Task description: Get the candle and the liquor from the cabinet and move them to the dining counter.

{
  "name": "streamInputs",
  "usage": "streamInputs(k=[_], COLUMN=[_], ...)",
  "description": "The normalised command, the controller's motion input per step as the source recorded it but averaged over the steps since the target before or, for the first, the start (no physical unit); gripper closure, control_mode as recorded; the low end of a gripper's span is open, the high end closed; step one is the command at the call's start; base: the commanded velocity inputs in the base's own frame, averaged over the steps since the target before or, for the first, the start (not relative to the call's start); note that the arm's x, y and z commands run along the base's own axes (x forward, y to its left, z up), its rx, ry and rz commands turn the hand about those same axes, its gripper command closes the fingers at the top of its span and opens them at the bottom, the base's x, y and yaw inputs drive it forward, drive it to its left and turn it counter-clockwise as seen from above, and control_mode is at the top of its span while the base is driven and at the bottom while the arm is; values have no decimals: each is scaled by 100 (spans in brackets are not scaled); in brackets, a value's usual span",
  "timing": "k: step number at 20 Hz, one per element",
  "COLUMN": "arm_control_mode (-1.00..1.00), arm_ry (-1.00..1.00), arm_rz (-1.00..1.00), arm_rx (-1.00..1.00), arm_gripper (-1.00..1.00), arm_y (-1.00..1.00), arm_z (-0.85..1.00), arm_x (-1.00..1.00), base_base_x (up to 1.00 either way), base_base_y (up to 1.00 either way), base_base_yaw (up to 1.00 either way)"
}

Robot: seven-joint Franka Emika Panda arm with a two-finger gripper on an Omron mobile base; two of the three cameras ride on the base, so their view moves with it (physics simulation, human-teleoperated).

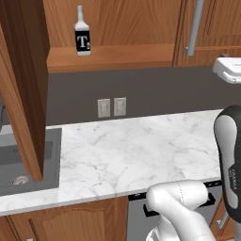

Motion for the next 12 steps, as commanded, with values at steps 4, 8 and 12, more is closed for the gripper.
streamInputs(k=[4,8,12], arm_control_mode=[-100,-100,-100], arm_ry=[-8,0,0], arm_rz=[0,0,0], arm_rx=[0,0,0], arm_gripper=[-100,-100,-100], arm_y=[0,0,0], arm_z=[0,0,0], arm_x=[36,57,64], base_base_x=[0,0,0], base_base_y=[0,0,0], base_base_yaw=[0,0,0])
